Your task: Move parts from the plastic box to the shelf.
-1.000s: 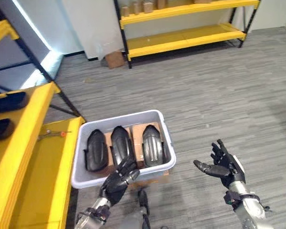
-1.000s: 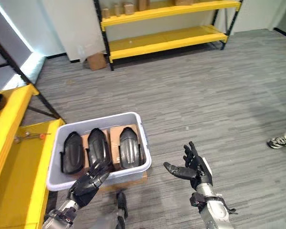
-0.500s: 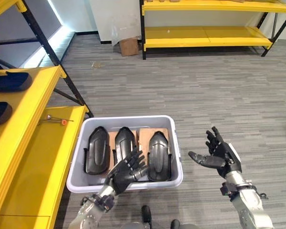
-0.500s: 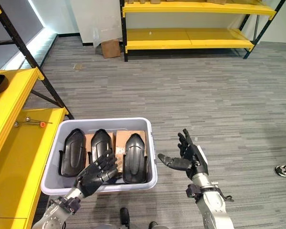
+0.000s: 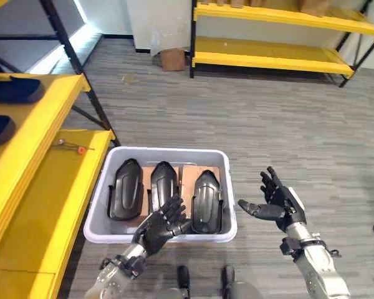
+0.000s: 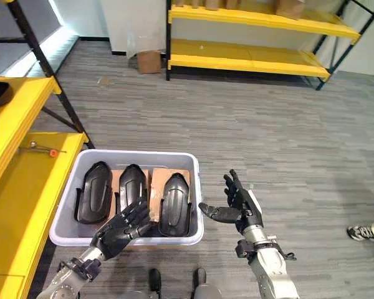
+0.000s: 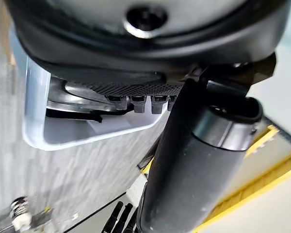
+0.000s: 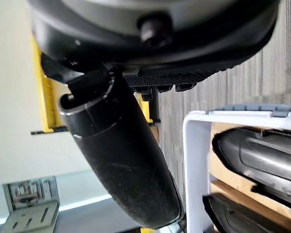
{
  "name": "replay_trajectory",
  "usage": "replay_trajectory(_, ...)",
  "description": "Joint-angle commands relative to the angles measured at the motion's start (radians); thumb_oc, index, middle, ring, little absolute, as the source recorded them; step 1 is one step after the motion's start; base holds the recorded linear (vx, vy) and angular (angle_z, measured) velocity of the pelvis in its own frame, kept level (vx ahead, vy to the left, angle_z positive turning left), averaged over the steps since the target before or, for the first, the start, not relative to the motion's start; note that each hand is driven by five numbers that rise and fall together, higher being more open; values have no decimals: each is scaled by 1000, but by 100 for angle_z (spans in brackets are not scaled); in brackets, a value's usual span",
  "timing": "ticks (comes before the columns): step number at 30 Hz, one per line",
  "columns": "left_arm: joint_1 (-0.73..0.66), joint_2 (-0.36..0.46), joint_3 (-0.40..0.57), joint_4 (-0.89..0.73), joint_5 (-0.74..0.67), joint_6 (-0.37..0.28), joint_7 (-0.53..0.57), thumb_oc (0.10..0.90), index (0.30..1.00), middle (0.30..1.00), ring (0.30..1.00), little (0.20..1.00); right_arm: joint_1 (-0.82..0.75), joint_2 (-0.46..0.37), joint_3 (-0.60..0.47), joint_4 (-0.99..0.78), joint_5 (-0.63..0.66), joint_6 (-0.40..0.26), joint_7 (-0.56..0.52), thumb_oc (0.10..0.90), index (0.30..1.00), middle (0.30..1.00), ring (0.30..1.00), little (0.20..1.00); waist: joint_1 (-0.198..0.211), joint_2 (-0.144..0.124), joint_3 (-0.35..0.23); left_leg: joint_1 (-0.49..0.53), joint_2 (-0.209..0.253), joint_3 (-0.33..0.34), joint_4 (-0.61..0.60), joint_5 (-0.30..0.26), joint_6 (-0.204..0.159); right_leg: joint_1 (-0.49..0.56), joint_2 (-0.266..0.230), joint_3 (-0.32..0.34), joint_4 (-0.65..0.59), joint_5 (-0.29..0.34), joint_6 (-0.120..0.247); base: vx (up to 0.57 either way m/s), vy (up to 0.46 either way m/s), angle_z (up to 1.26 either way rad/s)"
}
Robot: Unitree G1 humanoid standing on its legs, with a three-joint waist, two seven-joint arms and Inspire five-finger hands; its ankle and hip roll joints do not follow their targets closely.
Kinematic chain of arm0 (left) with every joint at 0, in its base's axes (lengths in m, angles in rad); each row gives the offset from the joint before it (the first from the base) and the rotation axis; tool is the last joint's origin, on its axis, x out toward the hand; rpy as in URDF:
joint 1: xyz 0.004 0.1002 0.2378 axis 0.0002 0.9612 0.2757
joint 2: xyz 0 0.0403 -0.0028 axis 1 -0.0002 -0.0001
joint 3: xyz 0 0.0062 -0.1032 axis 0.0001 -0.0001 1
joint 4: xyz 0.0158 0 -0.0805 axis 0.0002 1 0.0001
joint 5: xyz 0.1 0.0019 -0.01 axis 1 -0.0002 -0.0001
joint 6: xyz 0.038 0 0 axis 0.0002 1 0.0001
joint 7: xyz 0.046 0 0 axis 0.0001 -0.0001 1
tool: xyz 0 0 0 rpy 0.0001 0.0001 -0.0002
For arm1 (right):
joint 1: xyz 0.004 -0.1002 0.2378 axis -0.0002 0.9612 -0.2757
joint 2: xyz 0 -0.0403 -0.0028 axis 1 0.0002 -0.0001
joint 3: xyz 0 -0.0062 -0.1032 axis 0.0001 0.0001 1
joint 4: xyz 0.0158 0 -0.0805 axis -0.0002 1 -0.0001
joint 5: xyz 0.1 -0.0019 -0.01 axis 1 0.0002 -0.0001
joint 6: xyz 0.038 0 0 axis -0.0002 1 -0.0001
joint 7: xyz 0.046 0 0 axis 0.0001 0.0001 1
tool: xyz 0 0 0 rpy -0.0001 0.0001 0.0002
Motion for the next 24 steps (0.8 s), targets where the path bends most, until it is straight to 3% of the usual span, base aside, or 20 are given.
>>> replay_trajectory(1,-20,-13,19,-102,-4,-57,-60,900,1000,1000,1000,1000,-95,-24,-26,-40,2,-83,9,900,1000,1000,1000,1000,-1,13,-50,2,61,88,84,-106,-56,41,44,-49,61,-60,10,-2,-92,6)
replay_trajectory(7,-5,-21,29,-118,-25,-51,-38,900,1000,1000,1000,1000,-97,-27,6,-31,0,-59,29,900,1000,1000,1000,1000,7,25,-60,23,74,70,66,-97,-84,95,41,-65,-18,-48,-4,-5,-149,-6)
replay_trajectory(10,15,-26,31,-130,-13,-85,-20,900,1000,1000,1000,1000,-83,-22,16,-28,8,-52,37,900,1000,1000,1000,1000,5,29,-62,22,77,64,83,-102,-90,104,51,-73,-16,-60,-18,10,-148,-3)
replay_trajectory(13,11,-33,32,-136,-44,-86,-21,900,1000,1000,1000,1000,-79,-14,32,-31,-18,-62,29,900,1000,1000,1000,1000,-2,34,-60,4,76,93,136,-125,-86,99,46,-86,1,-72,-28,-50,-51,0)
replay_trajectory(14,-1,-39,25,-136,-40,-82,-30,900,1000,1000,1000,1000,-79,-11,38,-32,-20,-71,33,900,1000,1000,1000,1000,-11,35,-56,-9,85,130,177,-140,-83,92,37,-100,19,-77,-32,-60,34,8)
replay_trajectory(15,-26,-45,1,-129,-36,-84,-41,900,1000,1000,1000,1000,-75,-14,45,-43,-56,-87,36,900,1000,1000,1000,1000,-35,32,-50,-12,124,186,229,-164,-95,90,20,-116,49,-94,-35,-93,110,21)
replay_trajectory(16,-39,-52,-18,-124,-28,-88,-52,900,1000,1000,1000,1000,-76,-22,49,-47,-64,-95,43,900,1000,1000,1000,1000,-45,32,-41,-27,155,192,268,-155,-110,87,11,-117,66,-98,-40,-107,165,74)
replay_trajectory(17,-40,-59,-27,-122,-15,-100,-58,900,1000,1000,1000,1000,-77,-30,45,-44,-53,-95,60,900,1000,1000,1000,1000,-49,33,-37,-40,184,179,274,-114,-119,76,9,-109,75,-89,-48,-60,305,93)
replay_trajectory(19,-38,-52,-30,-137,-8,-116,-56,900,1000,1000,1000,1000,-78,-77,24,-53,-45,-85,144,900,1000,1000,1000,1000,-60,51,-43,-16,272,78,203,-4,-167,58,-6,-50,89,-92,-38,62,475,32)
replay_trajectory(20,-37,-47,-24,-142,-19,-114,-52,900,1000,1000,1000,1000,-81,-99,20,-61,-41,-72,165,900,1000,1000,1000,1000,-63,59,-44,-2,274,48,186,-4,-170,54,-18,-21,89,-89,-29,136,554,-57)
replay_trajectory(24,-39,-25,-4,-142,-24,-107,-51,900,1000,1000,1000,1000,-66,-106,13,-84,-48,-59,181,900,1000,1000,1000,1000,-82,74,-55,64,248,107,111,-58,-169,58,-66,-18,62,-47,18,89,336,-36)
